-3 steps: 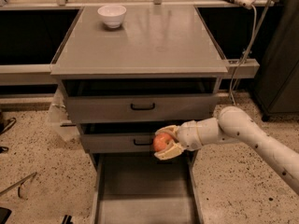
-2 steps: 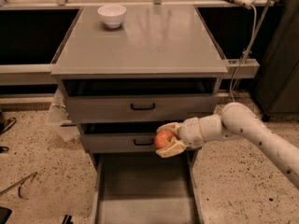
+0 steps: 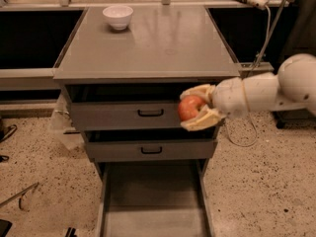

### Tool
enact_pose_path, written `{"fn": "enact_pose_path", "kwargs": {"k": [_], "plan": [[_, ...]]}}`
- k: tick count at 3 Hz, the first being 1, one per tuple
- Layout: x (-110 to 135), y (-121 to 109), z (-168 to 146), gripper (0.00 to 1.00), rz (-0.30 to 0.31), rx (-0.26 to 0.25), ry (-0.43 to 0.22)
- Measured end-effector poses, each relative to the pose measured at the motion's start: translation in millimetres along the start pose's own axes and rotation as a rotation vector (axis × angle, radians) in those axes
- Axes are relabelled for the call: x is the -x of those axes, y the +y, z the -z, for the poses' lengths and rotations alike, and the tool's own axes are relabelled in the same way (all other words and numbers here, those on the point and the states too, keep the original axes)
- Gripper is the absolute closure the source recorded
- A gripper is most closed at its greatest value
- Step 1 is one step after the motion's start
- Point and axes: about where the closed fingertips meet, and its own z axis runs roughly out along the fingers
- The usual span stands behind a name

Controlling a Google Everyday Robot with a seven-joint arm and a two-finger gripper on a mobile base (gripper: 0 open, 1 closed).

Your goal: Pick apple from bottom drawer and place on counter

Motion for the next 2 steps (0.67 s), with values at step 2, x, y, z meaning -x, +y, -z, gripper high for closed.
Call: {"fn": "enact_pose_path", "kwargs": {"k": [2], "plan": [[104,-71,22,1.00,0.226,0.031,-0.049]]}}
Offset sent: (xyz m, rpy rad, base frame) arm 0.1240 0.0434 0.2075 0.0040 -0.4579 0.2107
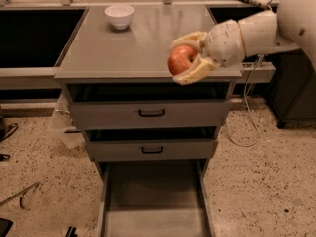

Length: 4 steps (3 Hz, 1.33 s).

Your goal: Pick apple from bottom drawer and place on counter

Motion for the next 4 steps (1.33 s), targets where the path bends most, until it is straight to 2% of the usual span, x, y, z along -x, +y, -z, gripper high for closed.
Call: {"fn": "enact_pose_path", "kwargs": {"k": [1,2,3,4], "plan": [[14,-57,-37,1.00,0.150,-0.008,-0.053],[43,-83,-46,1.00,0.197,-0.037,-0.097],[42,-83,-46,1.00,0.197,-0.037,-0.097],[23,-101,-56,1.00,0.210,-0.045,-0.058]]}}
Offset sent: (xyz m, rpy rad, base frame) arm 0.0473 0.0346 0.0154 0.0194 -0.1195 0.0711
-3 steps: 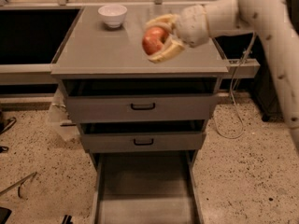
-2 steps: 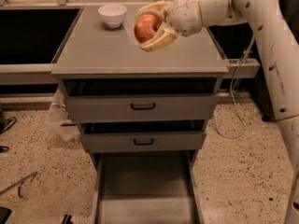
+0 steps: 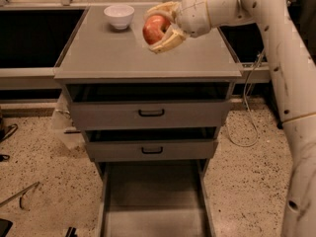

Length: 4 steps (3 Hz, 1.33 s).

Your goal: Pick apple from bottom drawer and place on counter

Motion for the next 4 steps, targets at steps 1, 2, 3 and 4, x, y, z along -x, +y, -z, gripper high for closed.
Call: {"fn": "enact_pose_path", "kwargs": {"k": [1,2,3,4], "plan": [[-54,-20,-12,1.00,-0.042,-0.021,0.167],[-118,-19,-20,1.00,-0.149,-0.012,0.342],[-166,-13,-25,1.00,-0.293,0.002,0.442],[-166,-13,-25,1.00,-0.293,0.002,0.442]]}}
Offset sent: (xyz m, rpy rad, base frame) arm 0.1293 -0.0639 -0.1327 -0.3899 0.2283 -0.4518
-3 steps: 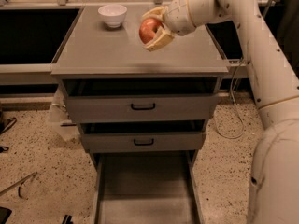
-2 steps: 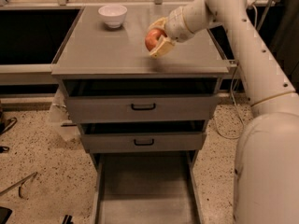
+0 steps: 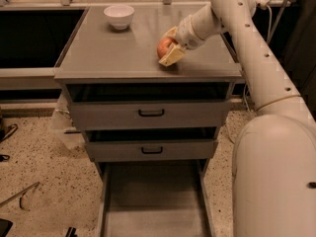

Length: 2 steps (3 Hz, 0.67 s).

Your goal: Pick apple from bottom drawer and place on counter

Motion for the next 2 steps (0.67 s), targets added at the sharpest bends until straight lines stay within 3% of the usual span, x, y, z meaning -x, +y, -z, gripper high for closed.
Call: {"fn": "enact_pose_path", "kwargs": {"k": [2], "plan": [[0.0,0.0,0.0,0.58,0.000,0.000,0.000]]}}
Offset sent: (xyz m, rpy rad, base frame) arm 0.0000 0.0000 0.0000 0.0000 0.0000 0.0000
